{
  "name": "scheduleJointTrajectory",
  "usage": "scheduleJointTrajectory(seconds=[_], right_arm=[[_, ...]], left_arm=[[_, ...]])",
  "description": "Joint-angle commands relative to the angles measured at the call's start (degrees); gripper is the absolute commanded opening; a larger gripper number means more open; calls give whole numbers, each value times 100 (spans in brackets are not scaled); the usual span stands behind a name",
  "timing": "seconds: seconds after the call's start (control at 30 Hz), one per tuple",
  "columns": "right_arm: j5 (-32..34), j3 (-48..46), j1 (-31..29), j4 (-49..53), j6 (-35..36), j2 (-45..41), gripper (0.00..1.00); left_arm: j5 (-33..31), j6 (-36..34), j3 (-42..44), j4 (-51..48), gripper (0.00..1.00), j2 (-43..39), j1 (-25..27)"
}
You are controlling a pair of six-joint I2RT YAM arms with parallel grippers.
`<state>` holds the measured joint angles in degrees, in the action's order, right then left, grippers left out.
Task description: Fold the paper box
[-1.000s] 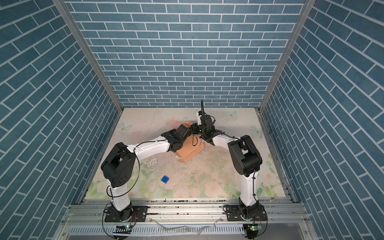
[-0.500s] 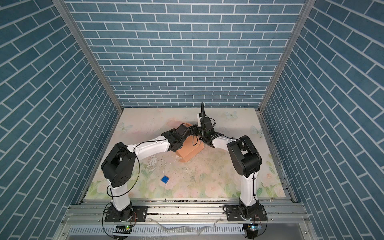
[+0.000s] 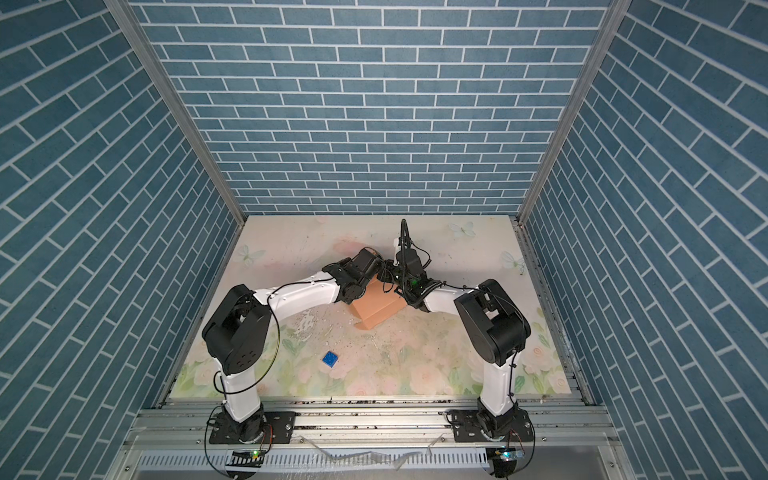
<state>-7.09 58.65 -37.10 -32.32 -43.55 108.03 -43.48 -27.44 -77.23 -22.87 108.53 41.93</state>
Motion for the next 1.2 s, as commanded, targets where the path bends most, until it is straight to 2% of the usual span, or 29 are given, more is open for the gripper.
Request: scheduleJointTrajectory(seconds=[0.0,0.1,0.17,0.23,0.33,0.43,0.6,0.77,0.9,1.17], right_arm=[[27,-95,-60,-809,-216,-191,6],[21,-331,-52,-1153,117,-181,12],[41,-513,-43,-1458,464,-186,20],[-31,-775,-9,-2048,830,-123,30],[-322,-1098,107,-3007,1112,17,39],[-706,-1352,333,-3645,1135,52,41],[-1365,-1618,809,-4046,1318,-80,41],[-2764,-1422,1521,-4182,1136,137,42],[-3720,-860,1917,-4105,988,749,43],[-4151,-168,2128,-3850,1043,1438,43]], left_arm=[[104,107,-7,-226,6,3,-12],[103,90,12,-215,6,-25,-8],[103,68,19,-202,6,-40,-15],[112,56,23,-207,6,-51,-9],[94,18,37,-174,6,-68,-7],[99,5,64,-156,6,-119,2],[92,-6,87,-147,6,-139,21],[70,-15,98,-145,6,-139,43],[43,-60,115,-112,6,-147,63],[-137,-241,173,-12,6,-120,182]])
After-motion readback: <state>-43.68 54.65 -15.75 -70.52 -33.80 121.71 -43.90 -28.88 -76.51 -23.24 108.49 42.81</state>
